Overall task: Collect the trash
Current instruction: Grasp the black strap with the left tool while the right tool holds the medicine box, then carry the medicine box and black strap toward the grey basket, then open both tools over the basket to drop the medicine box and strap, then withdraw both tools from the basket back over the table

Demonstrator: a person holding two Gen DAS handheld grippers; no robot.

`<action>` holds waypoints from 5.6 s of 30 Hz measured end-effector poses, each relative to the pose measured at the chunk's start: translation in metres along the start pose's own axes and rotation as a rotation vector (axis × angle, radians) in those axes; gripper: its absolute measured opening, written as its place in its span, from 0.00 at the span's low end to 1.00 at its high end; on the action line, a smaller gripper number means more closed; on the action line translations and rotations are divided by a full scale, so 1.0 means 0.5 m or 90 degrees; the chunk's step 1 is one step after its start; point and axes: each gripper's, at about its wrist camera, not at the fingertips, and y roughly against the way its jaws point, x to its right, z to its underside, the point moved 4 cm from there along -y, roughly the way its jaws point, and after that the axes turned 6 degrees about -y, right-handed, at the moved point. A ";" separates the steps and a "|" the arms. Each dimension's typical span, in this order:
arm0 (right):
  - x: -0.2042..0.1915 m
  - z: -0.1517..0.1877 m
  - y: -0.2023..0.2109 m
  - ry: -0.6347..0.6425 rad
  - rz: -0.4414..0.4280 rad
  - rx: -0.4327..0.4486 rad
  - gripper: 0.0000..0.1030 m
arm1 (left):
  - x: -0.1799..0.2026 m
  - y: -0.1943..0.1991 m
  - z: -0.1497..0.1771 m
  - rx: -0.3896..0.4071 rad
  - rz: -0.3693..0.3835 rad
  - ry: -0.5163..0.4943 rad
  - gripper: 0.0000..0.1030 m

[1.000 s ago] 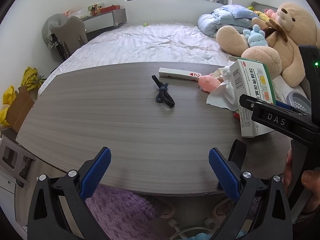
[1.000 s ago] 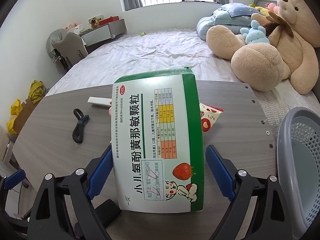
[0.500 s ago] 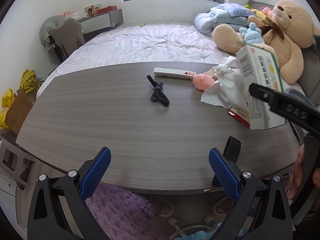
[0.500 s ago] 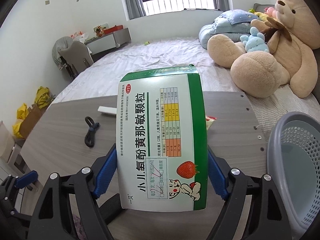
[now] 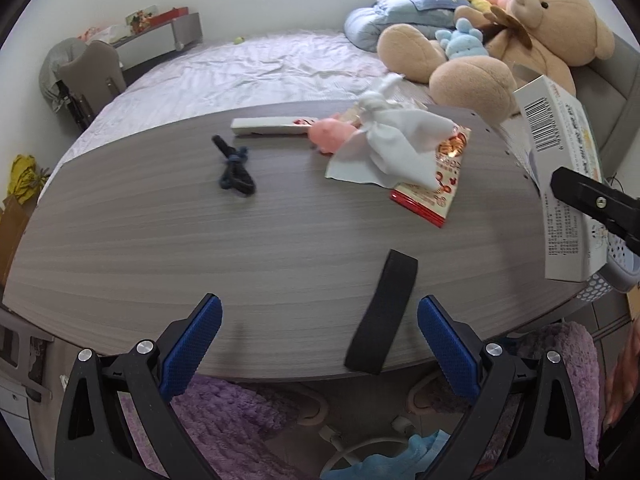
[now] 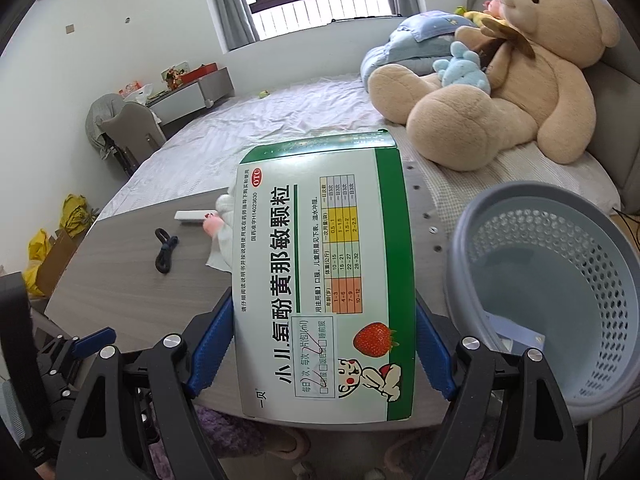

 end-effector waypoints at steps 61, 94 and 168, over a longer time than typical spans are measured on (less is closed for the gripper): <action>0.404 -0.037 0.160 -0.191 0.116 0.101 0.76 | 0.471 0.021 -0.276 0.093 0.174 -0.192 0.19; 0.468 -0.043 0.151 -0.220 0.107 0.088 0.78 | 0.545 -0.015 -0.301 0.064 0.168 -0.199 0.63; -0.049 0.006 -0.095 0.012 0.000 -0.057 0.78 | -0.141 0.027 -0.109 0.084 -0.047 0.098 0.76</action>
